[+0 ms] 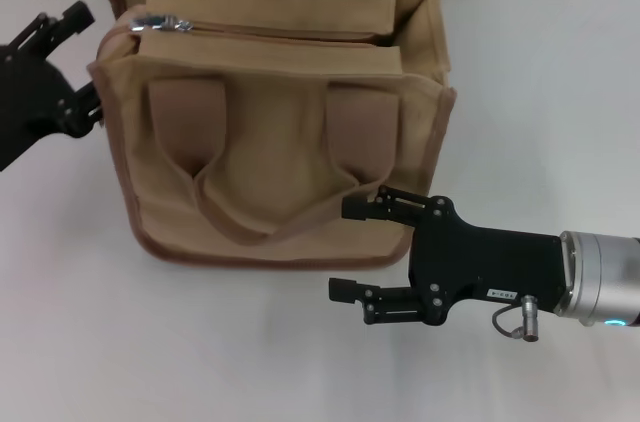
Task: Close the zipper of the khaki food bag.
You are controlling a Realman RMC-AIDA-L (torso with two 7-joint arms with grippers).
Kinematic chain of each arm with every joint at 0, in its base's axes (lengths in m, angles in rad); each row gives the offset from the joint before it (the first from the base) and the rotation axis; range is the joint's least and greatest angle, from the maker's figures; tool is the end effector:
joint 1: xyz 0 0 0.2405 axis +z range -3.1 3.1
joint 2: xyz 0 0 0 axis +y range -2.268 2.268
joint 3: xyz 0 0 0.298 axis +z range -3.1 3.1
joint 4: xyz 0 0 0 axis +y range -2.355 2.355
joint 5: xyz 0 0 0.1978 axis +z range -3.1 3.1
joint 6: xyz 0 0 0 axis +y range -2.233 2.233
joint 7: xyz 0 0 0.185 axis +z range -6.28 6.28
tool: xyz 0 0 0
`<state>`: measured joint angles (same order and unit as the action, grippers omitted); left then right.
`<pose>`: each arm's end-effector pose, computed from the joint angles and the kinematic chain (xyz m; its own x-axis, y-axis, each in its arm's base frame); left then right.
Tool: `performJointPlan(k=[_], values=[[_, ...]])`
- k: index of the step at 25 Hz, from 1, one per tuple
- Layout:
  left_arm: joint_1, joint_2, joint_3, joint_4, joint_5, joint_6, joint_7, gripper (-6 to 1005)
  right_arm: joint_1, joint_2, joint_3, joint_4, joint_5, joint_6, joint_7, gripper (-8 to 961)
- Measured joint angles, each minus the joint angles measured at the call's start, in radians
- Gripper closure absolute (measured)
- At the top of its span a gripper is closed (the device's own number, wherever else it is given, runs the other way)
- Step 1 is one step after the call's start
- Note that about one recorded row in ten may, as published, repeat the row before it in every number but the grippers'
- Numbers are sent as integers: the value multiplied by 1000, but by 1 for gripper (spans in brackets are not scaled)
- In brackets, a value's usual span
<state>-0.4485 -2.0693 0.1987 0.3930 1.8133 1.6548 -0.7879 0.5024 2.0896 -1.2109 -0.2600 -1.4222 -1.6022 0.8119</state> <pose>-0.3010 0.3459 0.0033 0.6564 -0.1100 0.7463 0.4970 -0.6812 -0.5375 0.2347 0.2834 -0.1212 0.7243 -0.0987 -0.6824 -0.1931 -0.9791 -0.0633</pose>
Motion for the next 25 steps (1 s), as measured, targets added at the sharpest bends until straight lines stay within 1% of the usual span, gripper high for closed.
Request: performJointPlan(k=[3, 5, 9, 16, 22, 25], values=[[-14, -1, 1, -6, -1, -10, 10, 217, -5, 1, 1, 1, 0, 3, 0, 105], [-20, -2, -1, -18, -3, -22, 47, 216, -9, 2, 1, 2, 1, 4, 1, 105], [-13, -3, -10, -46, -5, -29, 118, 216, -16, 2, 5, 4, 2, 3, 6, 104], [21, -1, -4, -48, -2, -37, 106, 216, -19, 2, 6, 16, 11, 3, 7, 104], [23, -3, -2, -56, 1, -23, 74, 217, -14, 1, 4, 21, 25, 1, 7, 105], [13, -3, -6, -57, -3, -17, 70, 225, -10, 1, 4, 21, 25, -1, 7, 105]])
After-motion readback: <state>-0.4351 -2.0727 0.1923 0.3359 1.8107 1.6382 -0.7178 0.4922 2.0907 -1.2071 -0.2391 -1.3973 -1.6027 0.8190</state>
